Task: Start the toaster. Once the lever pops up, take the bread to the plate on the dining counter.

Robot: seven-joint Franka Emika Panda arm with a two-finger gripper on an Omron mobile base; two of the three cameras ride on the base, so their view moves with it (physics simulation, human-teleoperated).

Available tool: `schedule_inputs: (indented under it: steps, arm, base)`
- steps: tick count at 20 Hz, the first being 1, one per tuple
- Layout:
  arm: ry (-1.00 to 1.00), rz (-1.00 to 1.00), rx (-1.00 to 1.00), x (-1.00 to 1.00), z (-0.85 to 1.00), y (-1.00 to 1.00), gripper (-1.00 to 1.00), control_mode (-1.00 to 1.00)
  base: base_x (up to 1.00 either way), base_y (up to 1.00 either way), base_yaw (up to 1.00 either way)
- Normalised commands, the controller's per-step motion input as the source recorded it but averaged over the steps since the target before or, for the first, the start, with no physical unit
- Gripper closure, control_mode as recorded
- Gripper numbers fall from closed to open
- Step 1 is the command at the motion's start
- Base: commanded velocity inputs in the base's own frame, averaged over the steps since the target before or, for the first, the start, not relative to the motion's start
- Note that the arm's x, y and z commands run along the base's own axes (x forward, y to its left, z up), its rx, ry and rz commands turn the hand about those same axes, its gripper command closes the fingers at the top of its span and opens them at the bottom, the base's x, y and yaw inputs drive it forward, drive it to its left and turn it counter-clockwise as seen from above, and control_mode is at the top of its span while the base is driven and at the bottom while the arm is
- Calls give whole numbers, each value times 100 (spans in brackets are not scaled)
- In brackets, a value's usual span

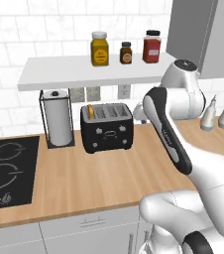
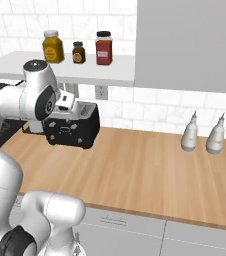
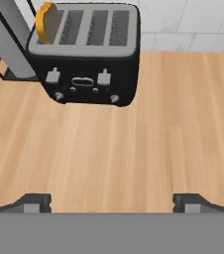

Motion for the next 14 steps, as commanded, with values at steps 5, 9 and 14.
schedule_inputs:
  steps: [5,9,14]
  arm:
    - [0,1,0,7,0,43,100,-100]
    - [0,1,0,14,0,49,100,-100]
    - [0,2,0,6,0,58,100,-100]
  base:
    - [0,0,0]
    - [0,0,0]
    - [0,0,0]
